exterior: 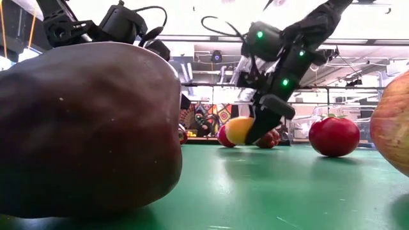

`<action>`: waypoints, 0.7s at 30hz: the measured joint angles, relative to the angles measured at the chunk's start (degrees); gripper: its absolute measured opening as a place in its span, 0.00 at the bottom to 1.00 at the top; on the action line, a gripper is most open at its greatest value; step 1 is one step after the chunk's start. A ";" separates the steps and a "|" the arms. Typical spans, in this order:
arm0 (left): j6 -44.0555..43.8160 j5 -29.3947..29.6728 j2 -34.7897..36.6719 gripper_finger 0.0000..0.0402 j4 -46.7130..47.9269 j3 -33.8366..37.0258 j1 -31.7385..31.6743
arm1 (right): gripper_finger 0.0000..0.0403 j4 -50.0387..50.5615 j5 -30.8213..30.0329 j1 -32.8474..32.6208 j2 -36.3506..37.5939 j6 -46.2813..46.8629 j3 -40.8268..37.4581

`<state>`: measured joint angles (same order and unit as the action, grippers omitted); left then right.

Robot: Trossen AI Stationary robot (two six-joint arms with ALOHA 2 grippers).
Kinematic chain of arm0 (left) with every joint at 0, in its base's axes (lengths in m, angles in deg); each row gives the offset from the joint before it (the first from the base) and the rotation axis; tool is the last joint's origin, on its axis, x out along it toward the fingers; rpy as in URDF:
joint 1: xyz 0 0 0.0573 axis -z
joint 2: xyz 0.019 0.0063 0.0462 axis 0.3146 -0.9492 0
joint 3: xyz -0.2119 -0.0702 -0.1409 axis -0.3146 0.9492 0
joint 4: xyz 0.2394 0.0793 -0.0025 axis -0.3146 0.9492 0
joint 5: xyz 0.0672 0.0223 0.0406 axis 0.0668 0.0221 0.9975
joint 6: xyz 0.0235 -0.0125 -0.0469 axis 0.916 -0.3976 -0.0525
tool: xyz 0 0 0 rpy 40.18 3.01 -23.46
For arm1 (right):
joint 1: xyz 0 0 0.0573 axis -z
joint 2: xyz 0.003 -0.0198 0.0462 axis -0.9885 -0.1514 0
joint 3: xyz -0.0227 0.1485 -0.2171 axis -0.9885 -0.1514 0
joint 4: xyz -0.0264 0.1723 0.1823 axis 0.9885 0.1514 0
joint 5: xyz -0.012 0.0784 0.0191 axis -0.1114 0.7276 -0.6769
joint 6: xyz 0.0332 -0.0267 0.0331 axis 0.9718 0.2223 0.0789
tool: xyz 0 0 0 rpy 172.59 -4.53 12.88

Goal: Sort produce into baskets
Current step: Put the lemon into the bottom bin

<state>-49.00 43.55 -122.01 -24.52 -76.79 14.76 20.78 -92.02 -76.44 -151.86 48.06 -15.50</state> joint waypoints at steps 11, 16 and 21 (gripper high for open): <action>10.46 8.04 0.00 0.43 -5.01 -1.58 6.88 | 0.57 -7.73 2.39 -6.13 6.68 3.54 -0.02; 9.81 10.35 0.00 0.58 -4.95 -3.35 8.96 | 0.57 -11.33 1.93 -9.38 6.93 3.14 -0.04; 10.75 10.39 0.00 0.68 -4.90 -4.36 11.07 | 0.57 -13.70 -0.65 -11.56 6.98 2.36 -0.06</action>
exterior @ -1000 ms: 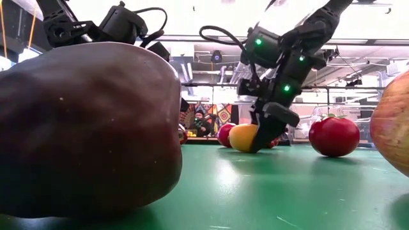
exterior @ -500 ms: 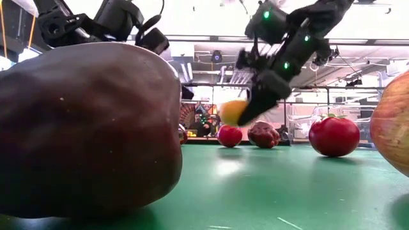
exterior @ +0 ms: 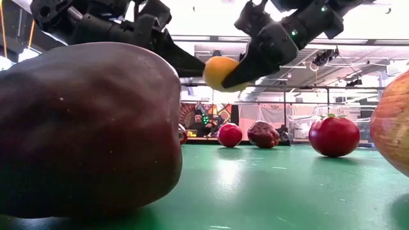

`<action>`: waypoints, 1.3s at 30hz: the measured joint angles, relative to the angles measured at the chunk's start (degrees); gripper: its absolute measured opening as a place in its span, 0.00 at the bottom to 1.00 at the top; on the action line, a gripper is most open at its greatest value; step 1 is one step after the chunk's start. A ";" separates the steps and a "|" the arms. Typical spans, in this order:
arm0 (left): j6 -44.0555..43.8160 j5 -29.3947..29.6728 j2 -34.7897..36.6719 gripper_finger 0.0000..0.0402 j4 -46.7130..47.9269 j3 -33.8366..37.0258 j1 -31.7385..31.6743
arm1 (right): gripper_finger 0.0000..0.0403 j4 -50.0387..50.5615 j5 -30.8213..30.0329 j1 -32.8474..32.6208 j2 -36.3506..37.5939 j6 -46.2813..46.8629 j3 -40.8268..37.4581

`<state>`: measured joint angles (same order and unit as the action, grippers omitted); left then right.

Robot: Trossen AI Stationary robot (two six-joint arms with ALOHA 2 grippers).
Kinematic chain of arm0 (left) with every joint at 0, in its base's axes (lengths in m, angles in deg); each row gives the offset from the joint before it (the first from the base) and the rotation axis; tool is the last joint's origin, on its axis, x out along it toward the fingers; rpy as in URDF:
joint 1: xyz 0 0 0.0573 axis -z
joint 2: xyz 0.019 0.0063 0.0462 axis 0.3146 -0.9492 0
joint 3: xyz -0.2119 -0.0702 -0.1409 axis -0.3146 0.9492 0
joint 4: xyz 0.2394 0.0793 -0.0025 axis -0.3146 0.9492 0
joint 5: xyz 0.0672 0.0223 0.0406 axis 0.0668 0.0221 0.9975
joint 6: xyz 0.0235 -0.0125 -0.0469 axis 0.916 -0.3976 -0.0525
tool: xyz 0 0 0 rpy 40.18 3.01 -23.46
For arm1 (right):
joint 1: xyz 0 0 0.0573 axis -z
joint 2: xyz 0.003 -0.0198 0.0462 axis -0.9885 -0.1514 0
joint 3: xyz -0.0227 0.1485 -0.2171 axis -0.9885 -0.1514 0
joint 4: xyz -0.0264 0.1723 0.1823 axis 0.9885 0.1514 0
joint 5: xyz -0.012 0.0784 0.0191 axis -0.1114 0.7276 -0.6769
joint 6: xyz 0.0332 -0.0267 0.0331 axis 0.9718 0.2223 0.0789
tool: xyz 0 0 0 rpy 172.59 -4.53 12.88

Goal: Sort produce into baskets
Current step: Put the lemon into the bottom bin

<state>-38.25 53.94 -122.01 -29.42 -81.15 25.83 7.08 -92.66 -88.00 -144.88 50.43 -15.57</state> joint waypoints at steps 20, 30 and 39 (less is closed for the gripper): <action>-0.62 -0.52 0.00 0.71 0.27 -2.48 1.32 | 0.57 -5.82 1.96 -0.95 -0.01 -0.07 -0.02; -1.43 -0.94 -0.82 0.71 -0.22 -3.86 1.58 | 0.58 -6.69 2.13 -0.95 0.00 1.85 -0.02; 0.50 -0.66 -5.09 0.67 2.68 -7.20 1.91 | 0.62 -5.82 -1.38 -2.01 -0.11 1.81 -0.33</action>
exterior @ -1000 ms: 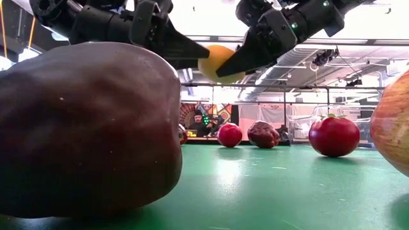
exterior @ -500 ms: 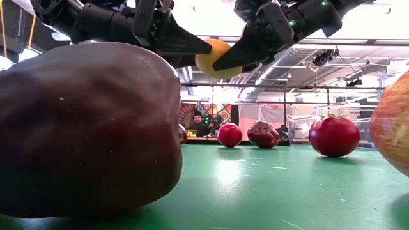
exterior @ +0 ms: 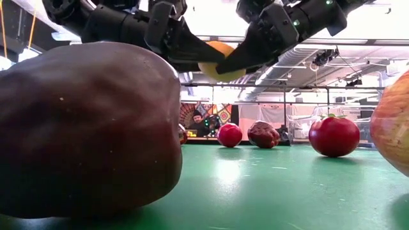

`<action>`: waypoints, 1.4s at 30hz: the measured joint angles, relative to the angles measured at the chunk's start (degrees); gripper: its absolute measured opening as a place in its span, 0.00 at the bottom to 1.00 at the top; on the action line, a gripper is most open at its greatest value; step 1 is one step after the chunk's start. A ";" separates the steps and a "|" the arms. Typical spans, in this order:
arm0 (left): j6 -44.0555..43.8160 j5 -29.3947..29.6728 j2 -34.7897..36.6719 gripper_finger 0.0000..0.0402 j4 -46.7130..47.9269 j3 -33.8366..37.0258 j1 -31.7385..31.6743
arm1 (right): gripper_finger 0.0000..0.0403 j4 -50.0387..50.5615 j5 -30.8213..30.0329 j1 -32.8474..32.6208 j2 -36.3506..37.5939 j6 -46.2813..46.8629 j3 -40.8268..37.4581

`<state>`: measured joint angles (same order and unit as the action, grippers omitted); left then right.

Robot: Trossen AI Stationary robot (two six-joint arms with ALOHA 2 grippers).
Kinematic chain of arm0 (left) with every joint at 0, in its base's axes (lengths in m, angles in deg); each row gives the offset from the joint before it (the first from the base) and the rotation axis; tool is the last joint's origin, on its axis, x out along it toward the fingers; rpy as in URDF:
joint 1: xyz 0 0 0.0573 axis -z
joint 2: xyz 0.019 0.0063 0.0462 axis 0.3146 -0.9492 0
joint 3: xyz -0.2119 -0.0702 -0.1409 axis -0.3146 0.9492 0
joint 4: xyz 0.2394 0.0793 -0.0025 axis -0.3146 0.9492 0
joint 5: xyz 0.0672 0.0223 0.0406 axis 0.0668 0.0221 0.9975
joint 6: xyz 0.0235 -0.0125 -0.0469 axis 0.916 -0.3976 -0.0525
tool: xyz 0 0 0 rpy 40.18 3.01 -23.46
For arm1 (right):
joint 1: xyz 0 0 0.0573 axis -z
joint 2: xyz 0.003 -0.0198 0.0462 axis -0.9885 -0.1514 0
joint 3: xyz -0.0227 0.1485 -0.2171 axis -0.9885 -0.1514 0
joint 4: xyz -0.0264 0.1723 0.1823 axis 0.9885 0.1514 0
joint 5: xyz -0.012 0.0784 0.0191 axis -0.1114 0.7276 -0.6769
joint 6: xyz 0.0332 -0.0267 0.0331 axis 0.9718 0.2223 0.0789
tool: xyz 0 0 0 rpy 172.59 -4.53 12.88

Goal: Sort produce into baskets
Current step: Put the lemon into the bottom bin

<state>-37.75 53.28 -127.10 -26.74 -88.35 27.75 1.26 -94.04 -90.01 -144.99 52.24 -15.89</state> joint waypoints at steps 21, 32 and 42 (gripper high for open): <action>0.50 -0.62 4.16 0.57 6.07 0.00 0.04 | 0.73 6.47 -6.16 -4.04 4.43 -1.19 0.42; 3.58 -0.78 9.11 0.57 11.85 -0.03 0.04 | 0.58 12.01 -6.69 -4.14 5.62 1.02 -2.80; 0.28 -0.87 20.94 0.57 53.12 -10.05 4.70 | 0.05 0.57 -6.65 -2.88 4.61 0.91 -10.20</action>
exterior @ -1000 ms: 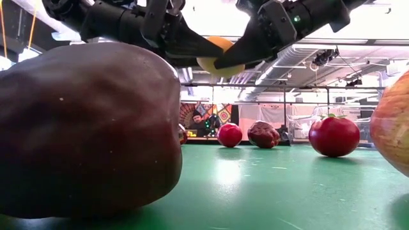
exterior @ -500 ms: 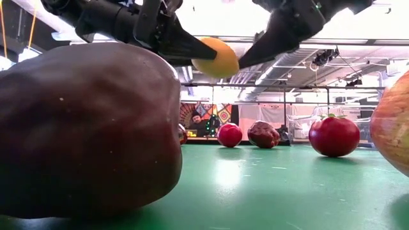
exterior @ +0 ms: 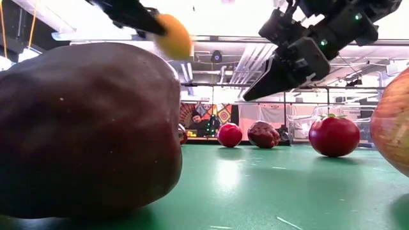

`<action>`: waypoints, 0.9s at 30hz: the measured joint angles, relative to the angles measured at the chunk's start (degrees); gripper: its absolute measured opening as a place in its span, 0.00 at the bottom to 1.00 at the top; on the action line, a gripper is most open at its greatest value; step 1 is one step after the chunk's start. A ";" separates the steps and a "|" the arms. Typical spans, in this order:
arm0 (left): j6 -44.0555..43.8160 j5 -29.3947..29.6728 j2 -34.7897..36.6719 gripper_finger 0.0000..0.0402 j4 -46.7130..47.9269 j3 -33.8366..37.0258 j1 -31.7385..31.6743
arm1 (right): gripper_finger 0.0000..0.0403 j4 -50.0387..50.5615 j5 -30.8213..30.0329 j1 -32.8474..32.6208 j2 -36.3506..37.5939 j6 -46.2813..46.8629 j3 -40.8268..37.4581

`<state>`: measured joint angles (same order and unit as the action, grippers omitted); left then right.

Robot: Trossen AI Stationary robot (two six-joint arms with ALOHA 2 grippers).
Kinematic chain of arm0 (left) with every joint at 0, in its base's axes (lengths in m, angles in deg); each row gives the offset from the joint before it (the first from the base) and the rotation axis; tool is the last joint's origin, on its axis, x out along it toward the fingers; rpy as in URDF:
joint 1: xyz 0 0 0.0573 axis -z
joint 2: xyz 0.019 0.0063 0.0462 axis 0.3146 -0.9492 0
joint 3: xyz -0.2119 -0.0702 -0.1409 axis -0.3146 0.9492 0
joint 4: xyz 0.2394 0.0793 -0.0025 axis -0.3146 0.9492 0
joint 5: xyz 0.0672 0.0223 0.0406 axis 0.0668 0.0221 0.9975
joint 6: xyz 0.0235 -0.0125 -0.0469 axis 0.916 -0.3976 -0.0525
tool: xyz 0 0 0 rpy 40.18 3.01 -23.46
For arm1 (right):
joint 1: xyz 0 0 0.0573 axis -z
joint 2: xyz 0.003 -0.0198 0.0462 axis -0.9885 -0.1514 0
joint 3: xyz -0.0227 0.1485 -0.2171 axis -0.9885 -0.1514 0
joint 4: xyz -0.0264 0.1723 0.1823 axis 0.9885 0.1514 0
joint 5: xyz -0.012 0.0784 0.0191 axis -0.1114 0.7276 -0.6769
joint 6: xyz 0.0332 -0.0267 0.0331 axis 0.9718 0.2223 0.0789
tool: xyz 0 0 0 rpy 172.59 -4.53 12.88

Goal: Sort produce into baskets
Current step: Put the lemon into the bottom bin

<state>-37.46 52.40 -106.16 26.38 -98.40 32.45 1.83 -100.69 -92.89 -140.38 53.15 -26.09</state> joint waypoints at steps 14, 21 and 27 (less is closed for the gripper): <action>-39.50 -4.20 1.25 0.57 54.86 -16.60 18.76 | 0.01 -2.15 0.07 -0.02 0.02 0.17 -1.21; -62.35 -11.22 1.15 0.55 63.52 -11.37 28.89 | 0.00 -2.06 0.07 -0.06 0.02 0.59 -1.21; -69.97 -12.06 1.22 0.53 63.10 -8.11 34.51 | 0.00 -2.17 0.07 -0.06 0.02 0.63 -1.21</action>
<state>-107.44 40.34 -104.94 89.48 -106.51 66.96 -0.34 -100.62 -92.95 -140.36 53.78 -27.30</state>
